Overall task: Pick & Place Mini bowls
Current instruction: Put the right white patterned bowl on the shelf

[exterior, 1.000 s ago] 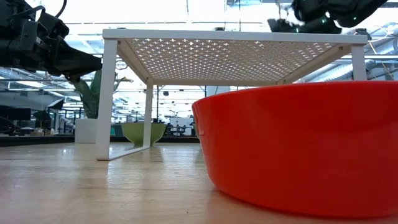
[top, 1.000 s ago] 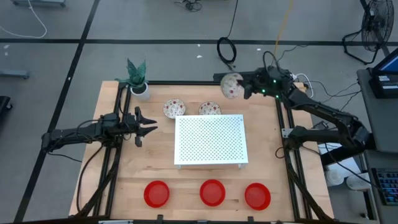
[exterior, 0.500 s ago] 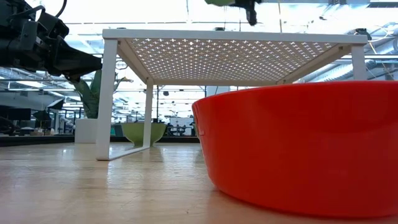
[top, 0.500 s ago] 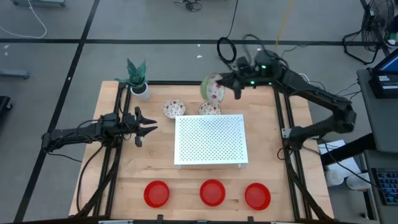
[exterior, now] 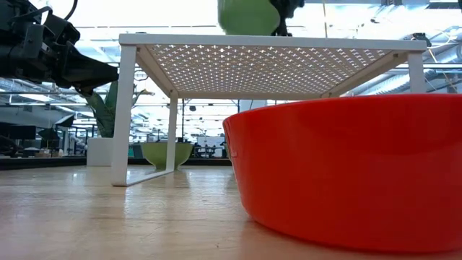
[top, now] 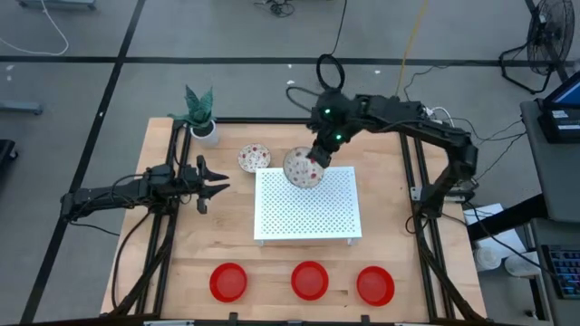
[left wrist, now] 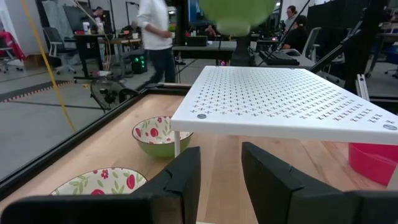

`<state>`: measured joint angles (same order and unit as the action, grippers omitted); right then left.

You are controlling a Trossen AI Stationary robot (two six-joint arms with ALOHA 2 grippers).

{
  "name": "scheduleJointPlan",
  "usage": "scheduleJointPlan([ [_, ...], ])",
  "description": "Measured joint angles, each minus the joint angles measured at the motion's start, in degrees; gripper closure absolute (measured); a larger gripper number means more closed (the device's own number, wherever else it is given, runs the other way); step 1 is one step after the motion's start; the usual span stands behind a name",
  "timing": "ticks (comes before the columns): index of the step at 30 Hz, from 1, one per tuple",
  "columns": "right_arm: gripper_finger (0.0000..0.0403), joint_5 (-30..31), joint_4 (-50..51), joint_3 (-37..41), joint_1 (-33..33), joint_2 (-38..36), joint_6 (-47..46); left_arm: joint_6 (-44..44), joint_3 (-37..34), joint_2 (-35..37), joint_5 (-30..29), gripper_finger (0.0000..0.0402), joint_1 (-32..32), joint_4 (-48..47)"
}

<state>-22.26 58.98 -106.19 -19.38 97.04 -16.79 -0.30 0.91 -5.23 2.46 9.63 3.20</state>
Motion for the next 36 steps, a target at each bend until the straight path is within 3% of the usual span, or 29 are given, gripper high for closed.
scheduleJointPlan([
  [11,0.0402,0.4,5.4,-0.1,0.3,5.1,0.1,0.0,0.0,0.0,0.0,0.0282,0.0,0.0],
  [21,0.0401,7.3,7.5,0.7,0.9,5.1,0.0,0.0,0.0,0.0,0.0,0.0282,0.0,0.0],
  [36,0.0399,7.1,7.2,2.3,2.4,5.1,-0.1,0.0,0.0,0.0,0.0,0.0282,0.0,0.0],
])
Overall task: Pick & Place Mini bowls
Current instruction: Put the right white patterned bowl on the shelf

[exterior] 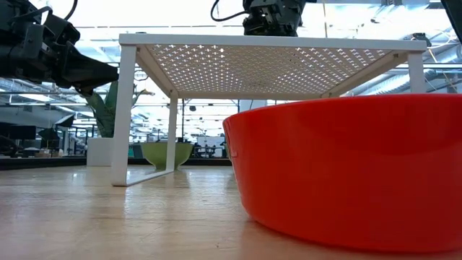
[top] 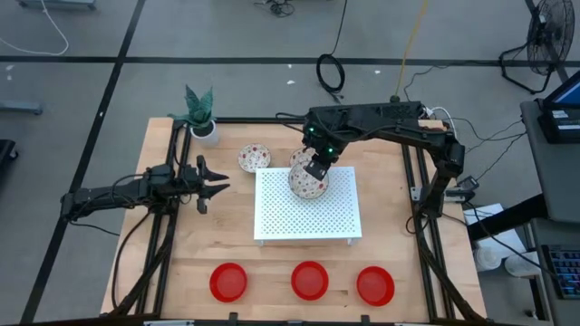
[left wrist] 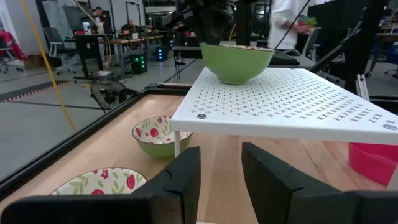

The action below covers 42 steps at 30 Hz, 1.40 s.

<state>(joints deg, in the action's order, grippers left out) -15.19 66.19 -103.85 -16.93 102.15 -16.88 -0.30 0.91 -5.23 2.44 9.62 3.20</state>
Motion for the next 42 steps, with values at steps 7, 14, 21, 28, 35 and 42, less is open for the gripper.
scheduleJointPlan([
  [7,0.0399,0.1,0.0,0.0,0.2,0.0,0.0,0.0,0.0,0.0,0.0,0.0282,0.0,0.0],
  [14,0.0399,0.1,0.0,0.0,0.2,0.0,0.1,0.0,0.0,0.0,0.0,0.0282,0.0,0.0],
  [21,0.0399,0.1,5.7,0.0,0.9,-0.1,0.0,0.0,0.0,0.0,0.0,0.0282,0.0,0.0],
  [28,0.0398,2.9,11.1,0.0,2.9,-0.3,-0.2,0.0,0.0,0.0,0.0,0.0282,0.0,0.0],
  [35,0.0398,10.8,10.9,0.1,4.1,-4.2,-1.7,0.0,0.0,0.0,0.0,0.0282,0.0,0.0],
  [42,0.0398,10.1,10.4,0.8,4.8,-8.9,-4.8,0.0,0.0,0.0,0.0,0.0282,0.0,0.0],
])
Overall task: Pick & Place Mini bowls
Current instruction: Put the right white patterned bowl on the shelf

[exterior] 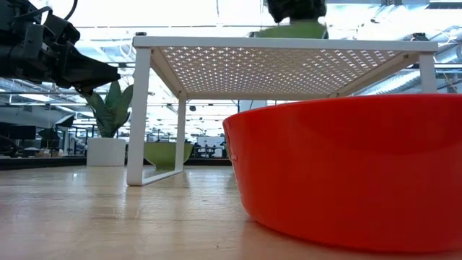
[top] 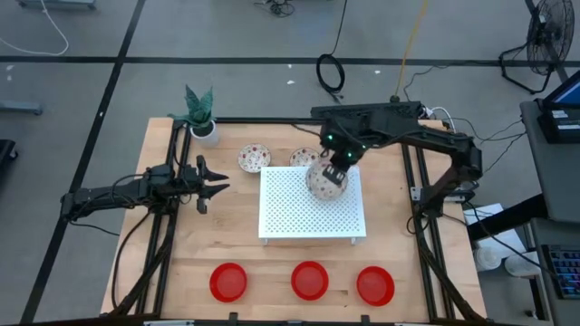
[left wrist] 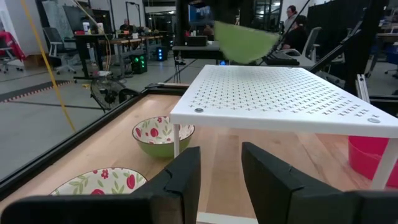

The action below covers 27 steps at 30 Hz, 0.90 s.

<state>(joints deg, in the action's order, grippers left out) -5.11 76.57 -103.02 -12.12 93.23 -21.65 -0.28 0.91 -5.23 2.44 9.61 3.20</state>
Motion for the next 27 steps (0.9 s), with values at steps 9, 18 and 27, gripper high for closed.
scheduleJointPlan([
  [9,0.0399,-5.4,-6.7,11.1,0.7,-5.6,-2.0,0.0,0.0,0.0,0.0,0.0282,0.0,0.0],
  [18,0.0399,-5.9,-8.5,16.1,1.2,-8.1,-2.9,0.0,0.0,0.0,0.0,0.0282,0.0,0.0],
  [27,0.0399,-2.4,-7.1,16.1,1.7,-9.3,-3.2,0.0,0.0,0.0,0.0,0.0282,0.0,0.0],
])
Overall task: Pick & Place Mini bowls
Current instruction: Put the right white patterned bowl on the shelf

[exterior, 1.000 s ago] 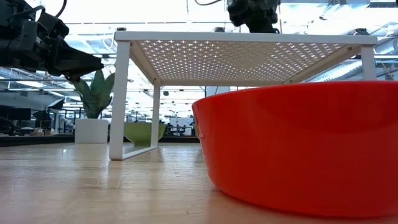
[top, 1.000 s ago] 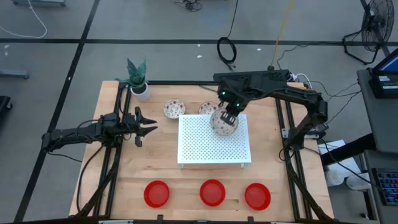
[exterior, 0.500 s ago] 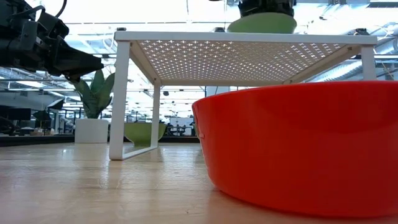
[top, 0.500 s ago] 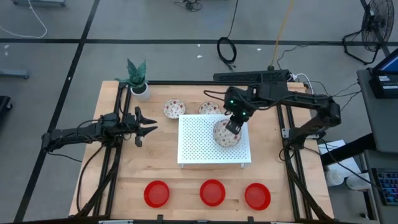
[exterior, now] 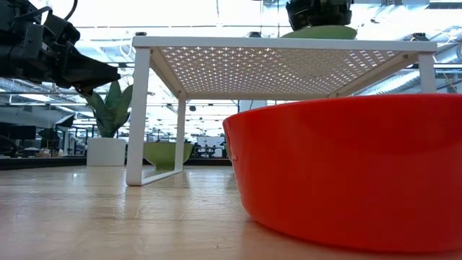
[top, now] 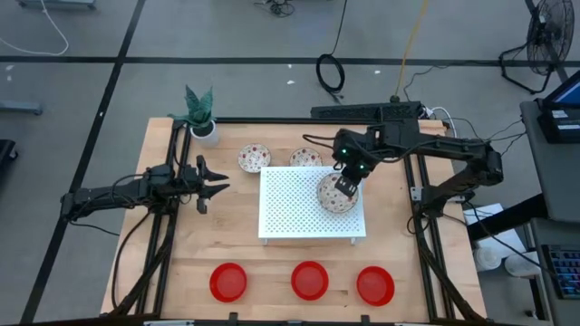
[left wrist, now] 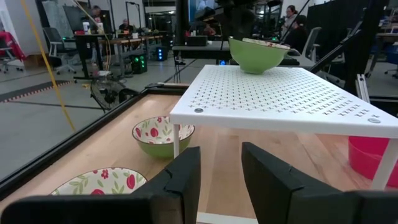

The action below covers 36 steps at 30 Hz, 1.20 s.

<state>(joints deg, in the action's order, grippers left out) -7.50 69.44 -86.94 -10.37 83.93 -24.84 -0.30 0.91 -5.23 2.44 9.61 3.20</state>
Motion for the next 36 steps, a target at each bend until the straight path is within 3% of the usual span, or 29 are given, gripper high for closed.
scheduleJointPlan([
  [6,0.0389,0.0,-0.5,0.0,0.0,0.1,0.0,0.0,0.0,0.0,0.0,0.0282,0.0,0.0],
  [22,0.0297,-0.1,-0.7,0.0,-0.2,0.0,0.1,0.0,0.0,0.0,0.0,0.0282,0.0,0.0],
  [33,0.0248,0.3,-4.4,0.0,-1.5,-5.5,1.4,0.0,0.0,0.0,0.0,0.0282,0.0,0.0],
  [36,0.0245,4.1,-4.9,0.0,-1.7,-8.0,3.5,0.0,0.0,0.0,0.0,0.0282,0.0,0.0],
])
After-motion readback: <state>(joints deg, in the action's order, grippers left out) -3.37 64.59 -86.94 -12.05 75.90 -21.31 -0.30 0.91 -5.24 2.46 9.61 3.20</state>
